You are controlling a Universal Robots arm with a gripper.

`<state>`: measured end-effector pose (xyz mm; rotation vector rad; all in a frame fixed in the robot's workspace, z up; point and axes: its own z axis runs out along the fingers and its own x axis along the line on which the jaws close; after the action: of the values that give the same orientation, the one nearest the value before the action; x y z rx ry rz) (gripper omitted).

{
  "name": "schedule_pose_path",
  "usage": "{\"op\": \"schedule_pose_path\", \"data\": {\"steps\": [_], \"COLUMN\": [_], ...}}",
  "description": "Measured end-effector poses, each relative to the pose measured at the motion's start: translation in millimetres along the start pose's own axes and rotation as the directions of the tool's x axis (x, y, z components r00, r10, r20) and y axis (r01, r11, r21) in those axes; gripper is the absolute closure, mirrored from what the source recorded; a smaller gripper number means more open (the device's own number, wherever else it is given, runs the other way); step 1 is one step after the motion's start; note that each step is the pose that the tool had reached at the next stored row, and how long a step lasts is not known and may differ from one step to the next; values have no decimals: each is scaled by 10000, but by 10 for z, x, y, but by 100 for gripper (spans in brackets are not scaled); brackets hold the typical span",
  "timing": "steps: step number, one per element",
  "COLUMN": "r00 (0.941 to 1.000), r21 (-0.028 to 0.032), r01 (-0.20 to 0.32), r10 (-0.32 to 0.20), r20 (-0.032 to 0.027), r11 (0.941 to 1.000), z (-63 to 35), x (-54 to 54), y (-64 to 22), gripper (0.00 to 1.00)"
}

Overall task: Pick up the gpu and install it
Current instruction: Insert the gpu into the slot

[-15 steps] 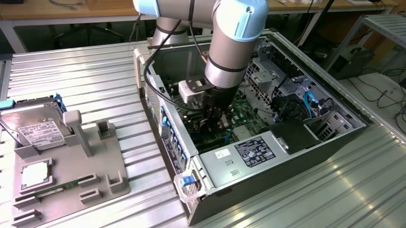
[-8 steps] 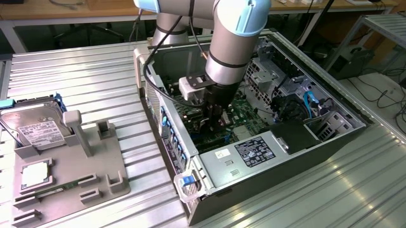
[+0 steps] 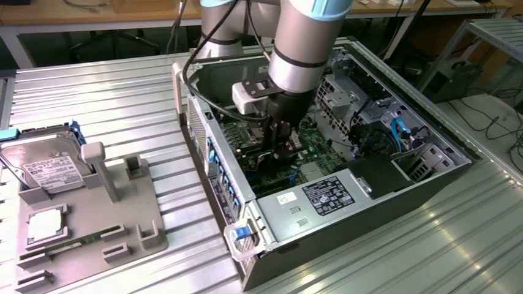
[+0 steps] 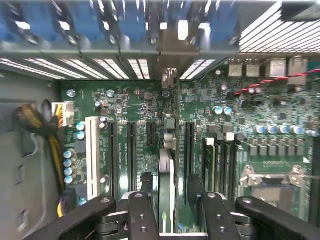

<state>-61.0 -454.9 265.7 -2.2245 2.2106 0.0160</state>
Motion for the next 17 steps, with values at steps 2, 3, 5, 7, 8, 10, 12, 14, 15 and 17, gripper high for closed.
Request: {"op": "schedule_pose_path", "data": {"steps": [2, 3, 5, 7, 8, 10, 12, 14, 15, 17], "r00": [10000, 10000, 10000, 10000, 10000, 10000, 10000, 10000, 10000, 10000], "r21": [20, 36, 65, 80, 80, 80, 79, 80, 80, 80], "r01": [0, 0, 0, 2, 3, 2, 3, 3, 2, 3], "r10": [0, 0, 0, -2, -3, -2, -3, -3, -2, -3], "r20": [0, 2, 0, 3, 3, 2, 1, 1, 1, 1], "r11": [10000, 10000, 10000, 10000, 10000, 10000, 10000, 10000, 10000, 10000], "z": [-91, -139, -201, -212, -212, -213, -213, -213, -213, -213], "x": [-1, -2, -3, -3, -3, -3, -3, -3, -3, -3], "y": [0, 0, 1, 0, 0, 0, 0, 0, 0, 0], "gripper": [58, 58, 58, 58, 60, 73, 73, 85, 85, 89]}}
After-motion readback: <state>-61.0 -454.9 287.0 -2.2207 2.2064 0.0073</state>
